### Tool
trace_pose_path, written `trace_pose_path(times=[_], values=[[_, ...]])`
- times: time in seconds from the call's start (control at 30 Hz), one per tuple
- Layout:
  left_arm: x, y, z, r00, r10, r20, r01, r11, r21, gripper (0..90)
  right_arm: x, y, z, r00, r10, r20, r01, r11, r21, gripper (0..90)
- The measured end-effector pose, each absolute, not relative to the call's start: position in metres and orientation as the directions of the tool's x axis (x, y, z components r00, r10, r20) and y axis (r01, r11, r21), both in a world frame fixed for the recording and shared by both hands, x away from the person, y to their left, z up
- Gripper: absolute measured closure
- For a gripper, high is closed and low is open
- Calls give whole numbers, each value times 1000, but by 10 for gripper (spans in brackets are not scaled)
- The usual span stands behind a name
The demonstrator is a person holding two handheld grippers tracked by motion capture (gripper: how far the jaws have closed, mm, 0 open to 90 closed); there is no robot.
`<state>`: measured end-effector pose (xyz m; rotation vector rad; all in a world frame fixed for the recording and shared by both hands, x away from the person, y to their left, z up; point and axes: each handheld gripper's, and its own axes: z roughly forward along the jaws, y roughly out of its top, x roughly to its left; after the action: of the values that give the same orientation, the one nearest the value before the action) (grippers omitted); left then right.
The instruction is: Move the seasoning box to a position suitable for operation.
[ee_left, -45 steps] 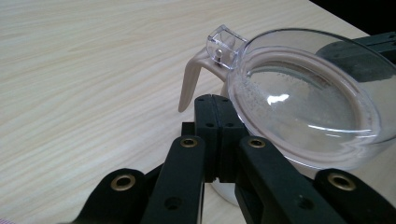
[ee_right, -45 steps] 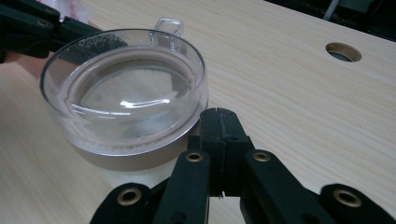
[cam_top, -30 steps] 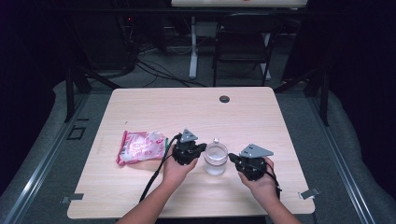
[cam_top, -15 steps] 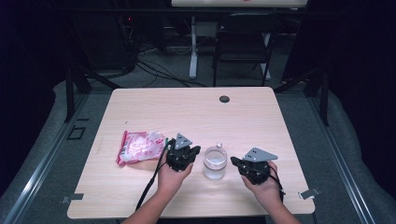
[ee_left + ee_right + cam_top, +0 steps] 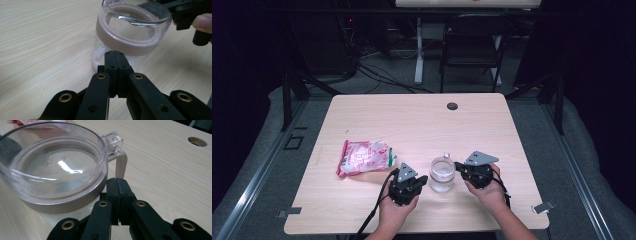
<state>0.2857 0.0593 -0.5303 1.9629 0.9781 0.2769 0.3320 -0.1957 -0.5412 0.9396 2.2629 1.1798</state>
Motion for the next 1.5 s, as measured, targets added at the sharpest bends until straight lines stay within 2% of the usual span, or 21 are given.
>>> trace_pose_path(times=[0.43,0.87,1.2,1.3,1.5], values=[[279,51,-533,688,705,-170,516,-312,798,900,328,-193,-541,-687,725,-54,367,410,835,898],[284,80,-535,652,745,-141,529,-314,788,899,311,-176,-540,-708,705,-38,370,416,831,899],[287,116,-532,635,755,-165,544,-286,789,828,317,-176,-544,-672,739,-47,380,398,835,739],[286,129,-529,629,760,-162,544,-281,791,797,327,-177,-548,-694,719,-34,372,398,839,703],[280,154,-524,601,785,-153,537,-254,804,750,339,-173,-558,-719,695,-35,366,420,830,688]])
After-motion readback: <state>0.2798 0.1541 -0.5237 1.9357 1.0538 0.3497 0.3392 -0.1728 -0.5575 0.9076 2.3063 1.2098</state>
